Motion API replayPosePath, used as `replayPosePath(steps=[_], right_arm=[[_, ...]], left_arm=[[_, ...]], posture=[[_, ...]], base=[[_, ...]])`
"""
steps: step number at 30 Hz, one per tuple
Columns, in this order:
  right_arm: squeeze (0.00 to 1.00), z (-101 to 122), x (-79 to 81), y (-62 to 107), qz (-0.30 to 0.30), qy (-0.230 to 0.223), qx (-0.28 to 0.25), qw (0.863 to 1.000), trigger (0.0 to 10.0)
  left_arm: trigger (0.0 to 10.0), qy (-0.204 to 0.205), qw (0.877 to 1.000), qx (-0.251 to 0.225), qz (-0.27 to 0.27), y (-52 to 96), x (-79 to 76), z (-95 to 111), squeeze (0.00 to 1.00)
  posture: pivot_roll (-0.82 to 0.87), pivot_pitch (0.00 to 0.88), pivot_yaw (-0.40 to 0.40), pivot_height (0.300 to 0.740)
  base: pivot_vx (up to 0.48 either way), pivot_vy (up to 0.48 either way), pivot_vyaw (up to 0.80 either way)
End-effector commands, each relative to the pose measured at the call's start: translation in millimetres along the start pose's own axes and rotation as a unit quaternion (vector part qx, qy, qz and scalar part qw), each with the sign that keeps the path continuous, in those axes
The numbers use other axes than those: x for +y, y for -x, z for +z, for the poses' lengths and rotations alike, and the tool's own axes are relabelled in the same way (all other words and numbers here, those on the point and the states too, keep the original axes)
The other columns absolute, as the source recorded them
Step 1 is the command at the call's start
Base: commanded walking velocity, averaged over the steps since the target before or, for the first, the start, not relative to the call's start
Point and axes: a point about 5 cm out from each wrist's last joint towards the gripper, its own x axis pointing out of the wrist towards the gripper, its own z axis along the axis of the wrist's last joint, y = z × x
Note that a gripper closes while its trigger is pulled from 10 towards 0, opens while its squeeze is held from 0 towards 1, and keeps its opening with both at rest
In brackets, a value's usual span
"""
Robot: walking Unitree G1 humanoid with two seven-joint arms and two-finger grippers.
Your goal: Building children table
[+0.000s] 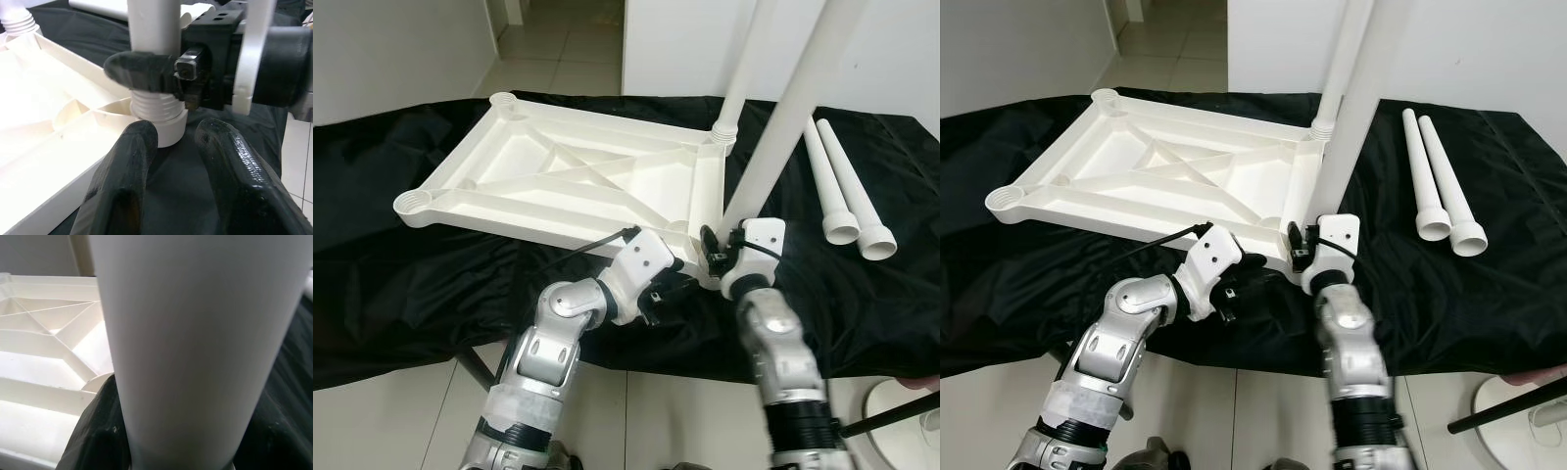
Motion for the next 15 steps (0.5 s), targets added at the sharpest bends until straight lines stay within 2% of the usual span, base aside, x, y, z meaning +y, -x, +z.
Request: replayPosePath(steps=[1,4,6,8,9,15], right_arm=[[0.00,-18.2,-5.6,5.1,-0.031,0.001,0.046,0.998,10.0],[0.00,-16.6,0.1,5.8,-0.042,-0.010,0.038,0.998,10.0],[0.00,-11.2,8.3,5.9,-0.032,-0.021,0.022,0.999,10.0],[0.00,-8.1,8.5,5.7,-0.023,-0.028,0.012,0.999,10.0],[1.00,-4.7,7.9,5.8,-0.017,-0.031,0.003,0.999,10.0],[1.00,3.6,6.7,6.2,0.000,-0.040,-0.018,0.999,10.0]], left_arm=[[10.0,0.007,0.990,0.003,0.137,-1.5,12.5,-1.8,0.00],[10.0,0.007,0.990,0.003,0.139,-1.7,13.5,-1.5,0.00],[10.0,0.005,0.990,0.001,0.141,-1.7,14.8,-0.2,0.00],[10.0,0.003,0.990,0.001,0.140,-1.5,15.0,-0.1,0.00],[10.0,0.002,0.990,0.000,0.140,-1.3,15.3,0.1,0.00],[10.0,0.001,0.990,0.000,0.141,-1.4,15.9,0.4,0.00]], posture=[[-0.02,0.009,0.007,0.740],[-0.02,0.004,0.008,0.740],[-0.02,0.000,0.012,0.740],[-0.02,0.000,0.011,0.740],[-0.02,0.000,0.010,0.740],[-0.02,0.000,0.009,0.740]], base=[[0.000,0.000,0.00],[0.000,0.000,0.00],[0.000,0.000,0.00],[0.000,0.000,0.00],[0.000,0.000,0.00],[0.000,0.000,0.00]])
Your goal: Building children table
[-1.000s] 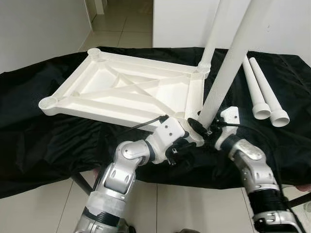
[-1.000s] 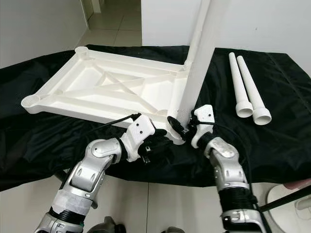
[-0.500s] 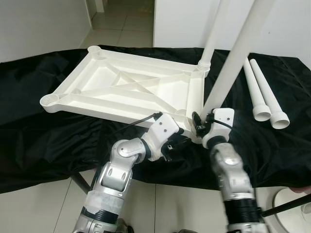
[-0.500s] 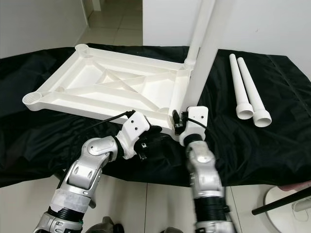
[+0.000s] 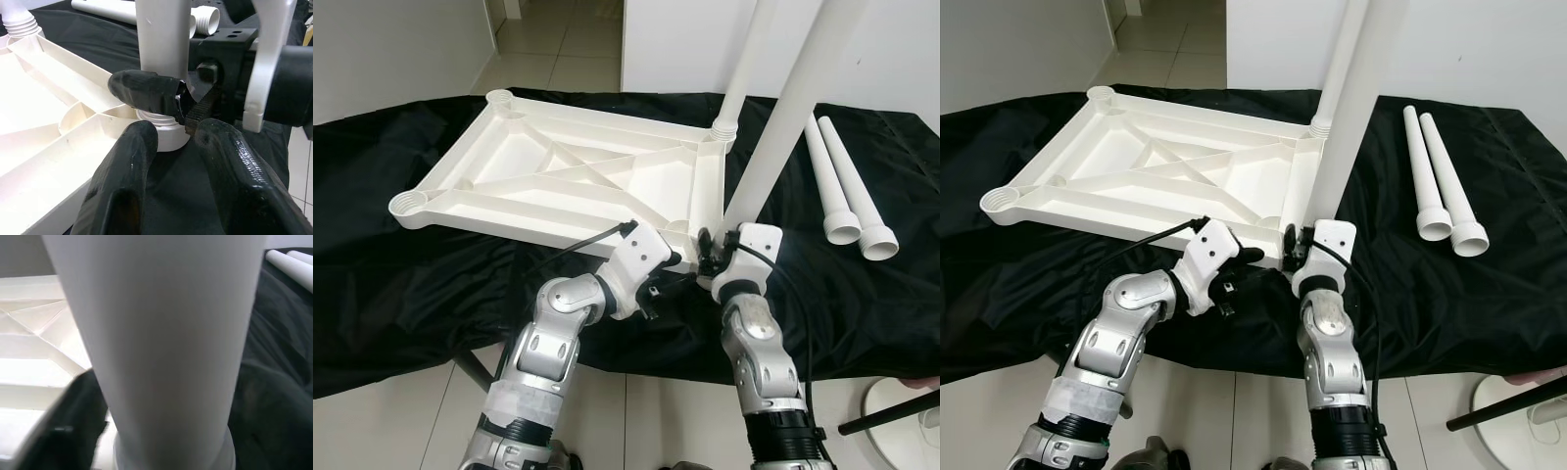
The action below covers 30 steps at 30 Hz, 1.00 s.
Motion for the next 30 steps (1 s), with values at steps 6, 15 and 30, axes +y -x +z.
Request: replayPosePath(steps=[6,15,30], right_arm=[[1.00,9.8,-10.1,1.1,0.052,0.003,-0.017,0.999,10.0],[0.00,20.5,-25.3,-8.2,0.191,0.036,-0.022,0.981,10.0],[0.00,2.6,-30.4,-22.6,0.367,0.127,0.044,0.921,3.3]], left_arm=[[10.0,0.002,0.991,0.003,0.133,-1.0,11.7,-2.4,0.00],[10.0,-0.001,0.991,0.003,0.133,-1.7,14.6,-1.3,0.00],[10.0,-0.012,0.991,0.002,0.130,-3.8,16.3,2.8,0.00]], posture=[[-0.02,0.000,0.007,0.740],[-0.03,0.000,0.022,0.740],[-0.02,0.000,0.023,0.740]], base=[[0.000,0.000,0.00],[0.000,0.000,0.00],[0.000,0.000,0.00]])
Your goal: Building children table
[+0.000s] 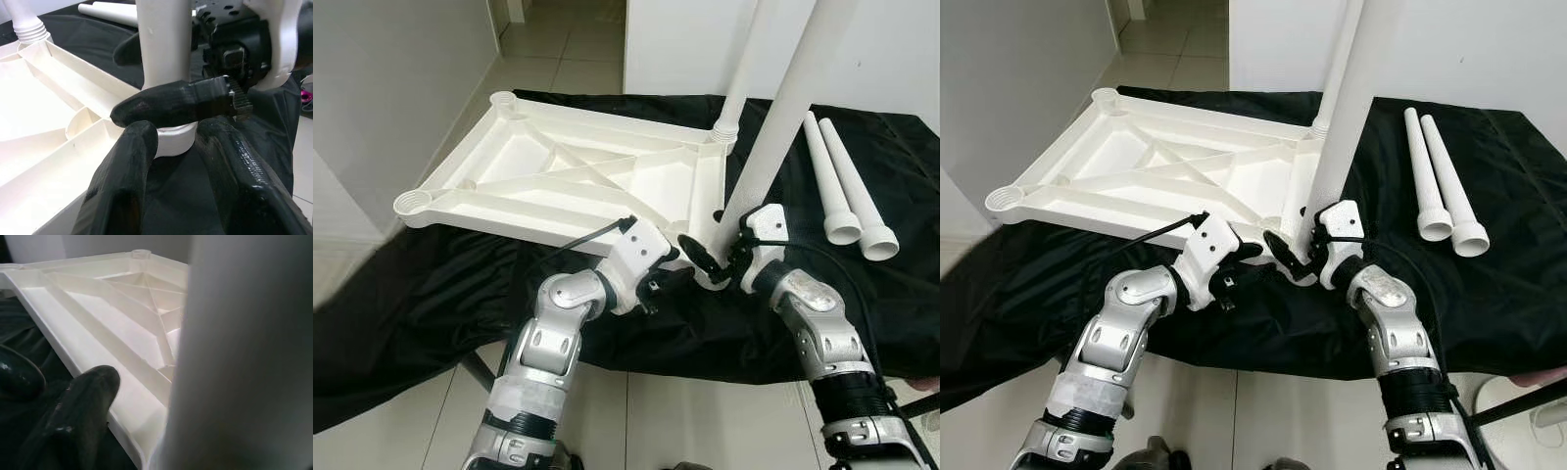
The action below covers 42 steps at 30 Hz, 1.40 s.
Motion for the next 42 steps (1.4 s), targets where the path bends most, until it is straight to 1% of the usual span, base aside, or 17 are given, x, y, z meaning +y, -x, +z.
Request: replayPosePath(steps=[1,9,13,14,20,21,23,25,29,31,33,35,36,38,40,41,42], right_arm=[[0.00,-10.3,4.5,-0.8,0.026,-0.006,0.020,0.999,0.1],[0.00,-14.0,-0.5,1.8,0.021,-0.011,0.022,0.999,0.0],[0.00,-17.0,0.6,4.5,0.016,-0.034,0.013,0.999,0.0],[0.00,-18.3,4.1,4.5,0.007,-0.053,0.002,0.999,10.0],[0.00,-19.6,11.9,1.5,-0.038,-0.090,-0.016,0.995,10.0],[0.00,-20.5,12.9,-0.9,-0.076,-0.084,-0.007,0.994,10.0],[0.00,-21.1,13.4,-2.5,-0.103,-0.077,0.001,0.992,10.0],[0.00,-21.1,13.4,-2.5,-0.103,-0.077,0.001,0.992,10.0],[0.00,-19.3,16.7,-6.1,-0.156,-0.079,0.000,0.985,10.0],[0.00,-18.9,20.8,-9.1,-0.231,-0.098,0.006,0.968,10.0],[0.00,-18.9,20.8,-9.1,-0.231,-0.098,0.006,0.968,10.0],[0.00,-24.4,25.2,-7.9,-0.315,-0.107,0.029,0.943,10.0],[0.00,-24.4,25.2,-7.9,-0.315,-0.107,0.029,0.943,10.0],[0.00,-30.9,29.5,-4.4,-0.376,-0.112,0.050,0.919,10.0],[0.00,-30.9,29.5,-4.4,-0.376,-0.112,0.050,0.919,10.0],[0.00,-34.3,34.2,-0.9,-0.417,-0.111,0.060,0.900,10.0],[0.00,-34.3,34.2,-0.9,-0.417,-0.111,0.060,0.900,10.0]], left_arm=[[10.0,-0.005,0.992,0.002,0.125,0.2,13.3,0.6,0.00],[10.0,-0.005,0.992,0.002,0.126,0.1,13.3,0.6,0.00],[10.0,-0.004,0.992,0.001,0.127,-0.2,13.0,0.9,0.00],[10.0,-0.003,0.992,0.001,0.127,-0.3,12.9,0.9,0.00],[10.0,-0.002,0.992,0.002,0.126,-0.8,12.2,0.7,0.00],[10.0,-0.002,0.992,0.001,0.125,-1.1,12.0,0.7,0.00],[10.0,-0.001,0.992,0.001,0.125,-1.2,11.8,0.8,0.00],[10.0,-0.001,0.992,0.001,0.125,-1.2,11.8,0.8,0.00],[10.0,-0.001,0.992,0.001,0.123,-1.8,11.3,0.5,0.00],[10.0,0.000,0.993,0.001,0.122,-2.2,10.6,0.5,0.00],[10.0,0.000,0.993,0.001,0.122,-2.2,10.6,0.5,0.00],[10.0,0.001,0.993,0.000,0.122,-2.5,10.0,0.5,0.00],[10.0,0.001,0.993,0.000,0.122,-2.5,10.0,0.5,0.00],[10.0,0.001,0.992,0.001,0.123,-2.3,10.1,0.0,0.00],[10.0,0.001,0.992,0.001,0.123,-2.3,10.1,0.0,0.00],[10.0,0.000,0.992,0.001,0.126,-1.5,11.3,0.1,0.00],[10.0,0.000,0.992,0.001,0.126,-1.5,11.3,0.1,0.00]], posture=[[-0.02,0.000,0.023,0.740],[-0.02,0.000,0.021,0.740],[-0.02,0.001,0.021,0.740],[-0.02,0.001,0.021,0.740],[-0.03,0.003,0.020,0.740],[-0.03,0.003,0.020,0.740],[-0.03,0.003,0.020,0.740],[-0.03,0.003,0.020,0.740],[-0.03,0.003,0.023,0.740],[-0.04,0.001,0.024,0.740],[-0.04,0.001,0.024,0.740],[-0.03,0.000,0.020,0.740],[-0.03,0.000,0.020,0.740],[-0.03,0.000,0.017,0.740],[-0.03,0.000,0.017,0.740],[-0.03,0.000,0.017,0.740],[-0.03,0.000,0.017,0.740]], base=[[0.000,0.000,0.00],[0.000,0.000,0.00],[0.000,0.000,0.00],[0.000,0.000,0.00],[0.000,0.000,0.00],[0.000,0.000,0.00],[0.000,0.000,0.00],[0.000,0.000,0.00],[0.000,0.000,0.00],[0.000,0.000,0.00],[0.000,0.000,0.00],[0.000,0.000,0.00],[0.000,0.000,0.00],[0.000,0.000,0.00],[0.000,0.000,0.00],[0.000,0.000,0.00],[0.000,0.000,0.00]])
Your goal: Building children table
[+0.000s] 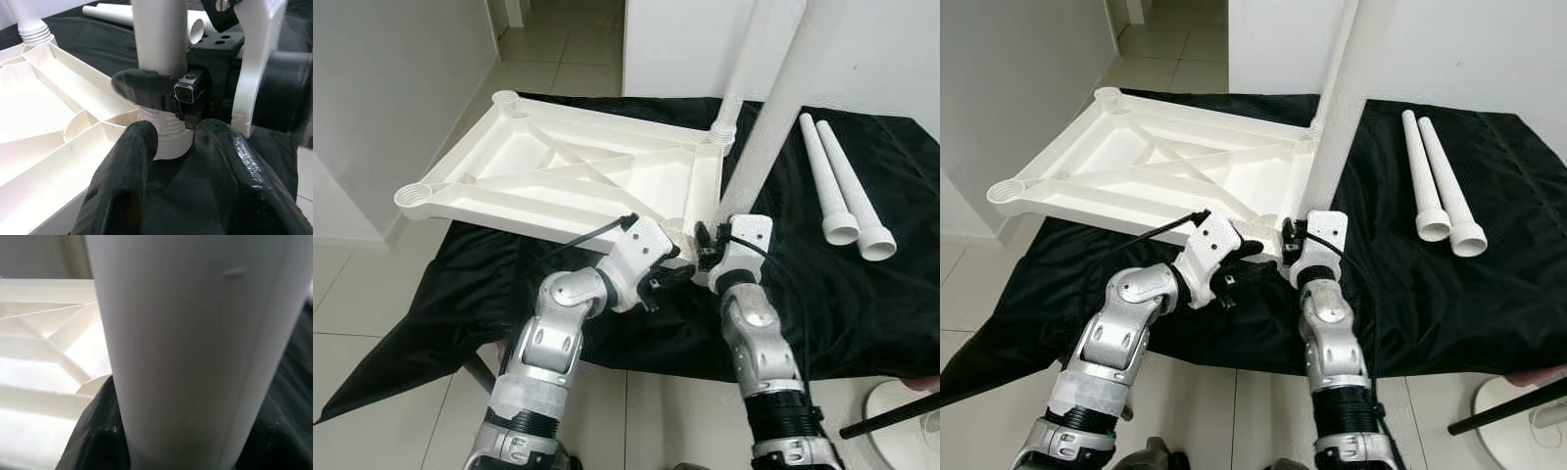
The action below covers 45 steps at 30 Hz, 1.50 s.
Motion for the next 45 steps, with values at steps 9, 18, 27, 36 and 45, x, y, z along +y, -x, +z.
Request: replayPosePath(steps=[9,18,27,36,45], right_arm=[[0.00,-10.9,-14.2,7.0,-0.054,-0.014,0.023,0.998,10.0],[1.00,-0.7,-26.4,8.6,0.029,-0.036,-0.012,0.999,10.0],[0.00,-1.4,-45.0,7.5,0.211,0.033,-0.008,0.977,10.0],[0.00,4.8,-44.1,-7.8,0.317,0.063,-0.002,0.947,10.0],[0.00,4.8,-36.2,-22.4,0.367,0.065,0.005,0.928,10.0]], left_arm=[[10.0,0.001,0.992,-0.002,0.122,-1.8,14.0,0.4,0.00],[10.0,0.003,0.993,-0.004,0.119,-3.0,12.4,1.7,0.00],[10.0,0.019,0.997,-0.008,0.081,1.6,5.7,1.3,0.00],[10.0,0.009,0.998,0.002,0.062,4.2,-4.2,-7.1,0.00],[10.0,-0.036,0.997,-0.018,0.072,-5.1,-13.0,-7.0,0.00]], posture=[[-0.04,0.000,0.020,0.740],[-0.04,0.000,0.029,0.740],[-0.01,0.000,0.022,0.740],[-0.01,0.000,0.013,0.740],[0.00,0.000,0.004,0.740]], base=[[0.000,0.000,0.00],[0.000,0.000,0.00],[0.000,0.000,0.00],[0.000,0.000,0.00],[0.000,0.000,0.00]])
